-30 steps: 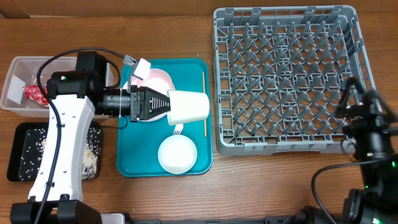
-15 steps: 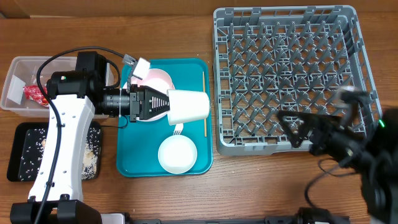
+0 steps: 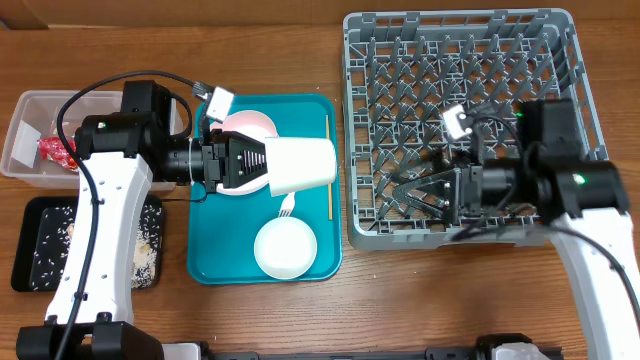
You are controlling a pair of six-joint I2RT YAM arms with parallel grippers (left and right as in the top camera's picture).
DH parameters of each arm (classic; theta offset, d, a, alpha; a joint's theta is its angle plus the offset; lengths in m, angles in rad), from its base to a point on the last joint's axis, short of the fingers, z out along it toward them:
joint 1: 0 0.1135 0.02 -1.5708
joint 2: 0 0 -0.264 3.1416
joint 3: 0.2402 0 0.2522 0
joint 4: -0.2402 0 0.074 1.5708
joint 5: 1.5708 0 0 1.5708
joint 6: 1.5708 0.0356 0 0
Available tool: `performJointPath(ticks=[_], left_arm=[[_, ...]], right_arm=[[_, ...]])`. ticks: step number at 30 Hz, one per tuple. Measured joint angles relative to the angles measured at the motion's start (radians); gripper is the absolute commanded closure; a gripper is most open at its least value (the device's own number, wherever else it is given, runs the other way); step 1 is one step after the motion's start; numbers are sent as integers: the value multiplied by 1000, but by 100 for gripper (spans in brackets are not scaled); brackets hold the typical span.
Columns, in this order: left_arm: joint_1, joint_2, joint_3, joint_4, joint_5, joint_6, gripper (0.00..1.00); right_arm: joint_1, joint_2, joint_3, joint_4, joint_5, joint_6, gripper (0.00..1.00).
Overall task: Sort waste into correct bins and load items into the dishwasher rack
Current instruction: 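Close the right gripper around the cup's base beside the left gripper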
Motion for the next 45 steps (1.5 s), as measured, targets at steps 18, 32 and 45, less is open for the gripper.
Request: performJointPath(ticks=[18, 32, 45], left_arm=[[-46, 0, 0, 15, 9, 29, 95], [-141, 0, 0, 82, 26, 48, 96], [-141, 0, 0, 158, 30, 21, 96]], right_arm=[[43, 80, 0, 109, -76, -107, 0], [76, 80, 0, 163, -92, -95, 3], [218, 80, -1, 537, -53, 221, 4]])
